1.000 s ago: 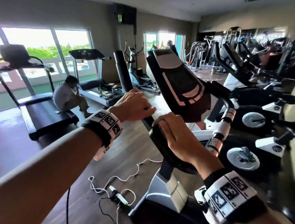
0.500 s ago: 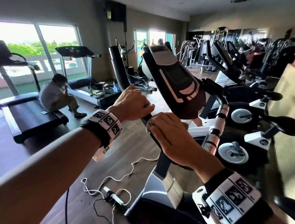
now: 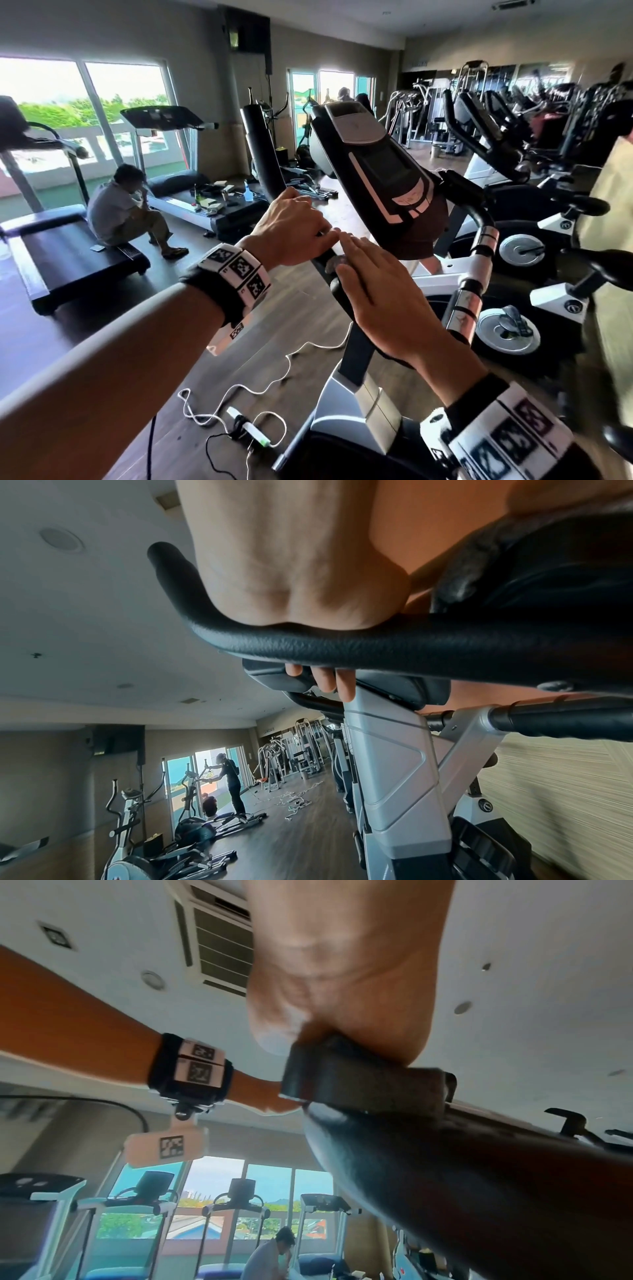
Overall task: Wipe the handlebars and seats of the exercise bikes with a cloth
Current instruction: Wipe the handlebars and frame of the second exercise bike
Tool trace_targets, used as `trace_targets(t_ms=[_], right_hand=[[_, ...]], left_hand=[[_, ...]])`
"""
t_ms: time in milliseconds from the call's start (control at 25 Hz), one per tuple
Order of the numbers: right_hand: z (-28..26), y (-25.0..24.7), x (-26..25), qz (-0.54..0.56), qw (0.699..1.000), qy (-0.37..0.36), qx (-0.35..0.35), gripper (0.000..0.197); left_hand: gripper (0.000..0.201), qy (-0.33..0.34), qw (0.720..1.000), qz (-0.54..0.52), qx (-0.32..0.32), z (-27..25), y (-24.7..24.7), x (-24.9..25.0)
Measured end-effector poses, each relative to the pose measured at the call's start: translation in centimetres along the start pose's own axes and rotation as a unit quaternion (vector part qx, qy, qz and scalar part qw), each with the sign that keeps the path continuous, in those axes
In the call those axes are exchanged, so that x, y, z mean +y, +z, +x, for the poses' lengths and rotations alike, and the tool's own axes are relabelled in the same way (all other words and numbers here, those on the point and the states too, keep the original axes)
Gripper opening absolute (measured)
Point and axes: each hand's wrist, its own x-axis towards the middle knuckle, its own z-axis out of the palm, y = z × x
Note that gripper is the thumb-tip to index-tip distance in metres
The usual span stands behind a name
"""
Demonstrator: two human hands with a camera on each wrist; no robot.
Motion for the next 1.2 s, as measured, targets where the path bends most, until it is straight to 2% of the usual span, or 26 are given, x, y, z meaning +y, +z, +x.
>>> trace_targets(t_ms=[80, 240, 360, 440, 560, 600, 760, 920, 1040, 1120, 1200], right_hand=[[-0.6, -0.2, 0.0, -0.009, 1.0, -0.007, -0.022, 0.07], [0.1, -0.7, 0.2, 0.034, 0.997, 0.035, -0.053, 0.075], [-1.1, -0.6, -0.5, 0.026, 0.996, 0.021, -0.078, 0.072], [-0.9, -0.6, -0.4, 0.019, 0.997, 0.017, -0.078, 0.073], [0.4, -0.1, -0.8, 0.006, 0.997, 0.055, -0.046, 0.077], [0.3, 0.2, -1.1, -0.002, 0.998, 0.051, -0.034, 0.073], [-1.5, 1.2, -1.3, 0.0, 0.997, -0.061, 0.048, 0.049], [0.3, 1.2, -1.4, 0.044, 0.993, -0.018, 0.109, 0.036], [0.2, 1.2, -1.4, 0.012, 0.995, -0.049, 0.087, 0.023], [0.2, 0.9, -1.0, 0.002, 0.995, -0.086, 0.05, 0.025], [1.0, 0.4, -1.1, 0.019, 0.997, -0.061, 0.043, 0.031]], left_hand=[[0.07, 0.001, 1.0, 0.003, 0.002, 0.0, 0.0, 0.1], [0.067, 0.004, 1.0, 0.003, 0.011, 0.0, 0.1, 0.0], [0.067, 0.002, 1.0, 0.007, 0.014, 0.0, 0.1, 0.1], [0.064, -0.001, 1.0, 0.005, 0.018, 0.0, 0.0, 0.3], [0.058, -0.003, 1.0, 0.003, 0.014, -0.1, -0.2, 0.5], [0.061, -0.005, 1.0, 0.003, 0.01, -0.2, -0.2, 0.6], [0.063, -0.009, 1.0, 0.0, 0.016, -0.2, -0.1, 0.5], [0.068, 0.0, 1.0, -0.008, 0.024, -0.3, -0.1, 0.4], [0.061, -0.002, 0.999, -0.02, 0.031, -0.5, 0.0, 0.5], [0.056, -0.003, 0.999, -0.021, 0.033, -0.5, 0.1, 0.5], [0.061, -0.005, 1.0, -0.013, 0.027, -0.3, 0.2, 0.4]])
